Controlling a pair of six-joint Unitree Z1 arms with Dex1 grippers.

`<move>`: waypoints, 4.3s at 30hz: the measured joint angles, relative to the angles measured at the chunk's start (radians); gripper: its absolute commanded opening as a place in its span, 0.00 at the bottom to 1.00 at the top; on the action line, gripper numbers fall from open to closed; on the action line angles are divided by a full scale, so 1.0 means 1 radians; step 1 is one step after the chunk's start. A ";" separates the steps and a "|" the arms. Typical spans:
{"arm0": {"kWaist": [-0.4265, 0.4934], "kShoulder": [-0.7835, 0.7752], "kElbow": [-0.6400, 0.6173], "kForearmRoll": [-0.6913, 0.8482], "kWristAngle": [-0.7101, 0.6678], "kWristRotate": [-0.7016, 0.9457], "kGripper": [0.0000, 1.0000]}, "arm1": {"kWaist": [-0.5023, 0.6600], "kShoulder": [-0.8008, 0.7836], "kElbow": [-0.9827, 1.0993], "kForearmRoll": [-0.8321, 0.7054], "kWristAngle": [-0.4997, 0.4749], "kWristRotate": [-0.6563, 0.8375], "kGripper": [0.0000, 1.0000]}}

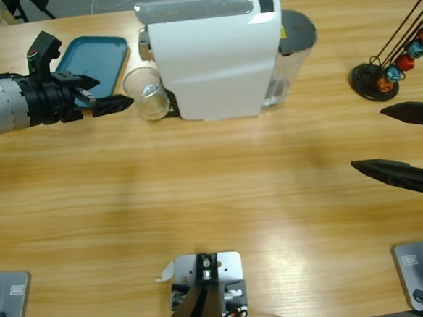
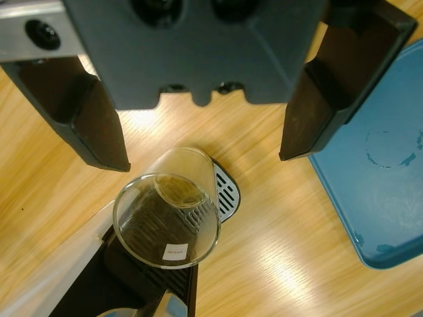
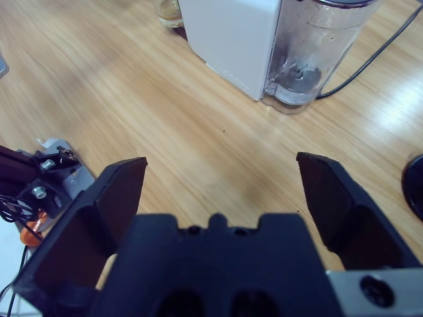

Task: Pour coffee

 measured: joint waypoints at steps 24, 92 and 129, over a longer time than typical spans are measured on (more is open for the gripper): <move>0.000 -0.019 0.038 -0.038 -0.160 0.001 1.00 | 0.000 0.006 0.000 -0.001 0.000 0.000 1.00; 0.345 0.154 -0.043 -0.196 -0.043 0.063 0.50 | 0.000 0.038 0.000 -0.009 0.001 0.000 1.00; 0.358 -0.192 -0.034 0.061 0.000 0.032 1.00 | 0.000 0.038 0.000 -0.018 0.011 0.000 1.00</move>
